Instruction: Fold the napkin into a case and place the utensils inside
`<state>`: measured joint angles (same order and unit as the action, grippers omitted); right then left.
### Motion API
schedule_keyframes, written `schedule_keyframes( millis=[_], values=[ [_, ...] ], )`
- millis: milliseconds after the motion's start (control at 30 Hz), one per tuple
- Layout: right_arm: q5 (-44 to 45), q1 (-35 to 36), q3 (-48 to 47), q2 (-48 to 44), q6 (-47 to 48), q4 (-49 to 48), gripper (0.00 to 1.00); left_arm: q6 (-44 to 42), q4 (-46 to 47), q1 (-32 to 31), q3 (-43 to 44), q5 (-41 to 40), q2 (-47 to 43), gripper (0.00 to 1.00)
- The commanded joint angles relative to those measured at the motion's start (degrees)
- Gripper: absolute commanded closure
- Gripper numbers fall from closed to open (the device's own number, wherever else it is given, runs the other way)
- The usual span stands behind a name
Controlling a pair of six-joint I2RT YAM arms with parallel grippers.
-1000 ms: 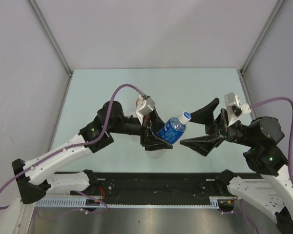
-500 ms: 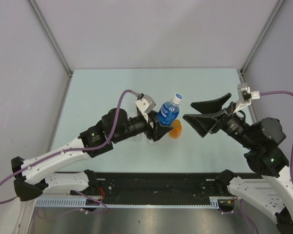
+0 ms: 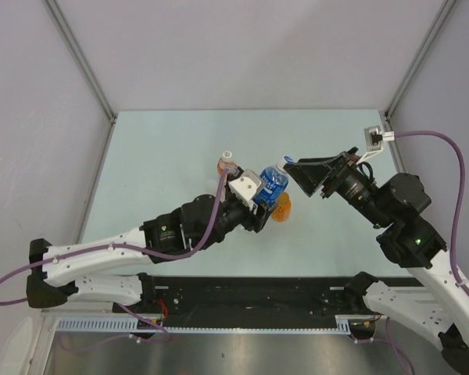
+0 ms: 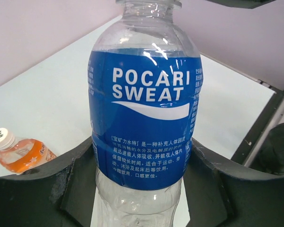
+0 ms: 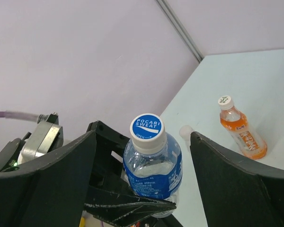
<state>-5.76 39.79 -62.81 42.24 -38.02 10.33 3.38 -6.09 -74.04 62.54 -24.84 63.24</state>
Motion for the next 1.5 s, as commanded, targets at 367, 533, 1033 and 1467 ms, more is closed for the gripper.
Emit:
schedule_keyframes(
  millis=[367,533,1033,1467],
  values=[
    [8.6,4.9,-1.7,1.2,0.5,0.0,0.36,-3.2,4.6,-3.0,-0.4,-8.6,1.2,1.00],
    [9.4,4.9,-1.7,1.7,0.7,-0.5,0.38,-3.2,4.8,-3.7,-0.5,-9.0,1.4,1.00],
    [9.7,5.5,-1.7,2.3,0.8,-0.5,0.64,-4.8,4.9,-4.6,-0.7,-9.8,2.2,1.00],
    [6.4,5.5,-0.9,1.0,5.9,-0.2,1.00,-3.3,4.2,-4.4,-0.8,2.6,-2.4,1.00]
  ],
)
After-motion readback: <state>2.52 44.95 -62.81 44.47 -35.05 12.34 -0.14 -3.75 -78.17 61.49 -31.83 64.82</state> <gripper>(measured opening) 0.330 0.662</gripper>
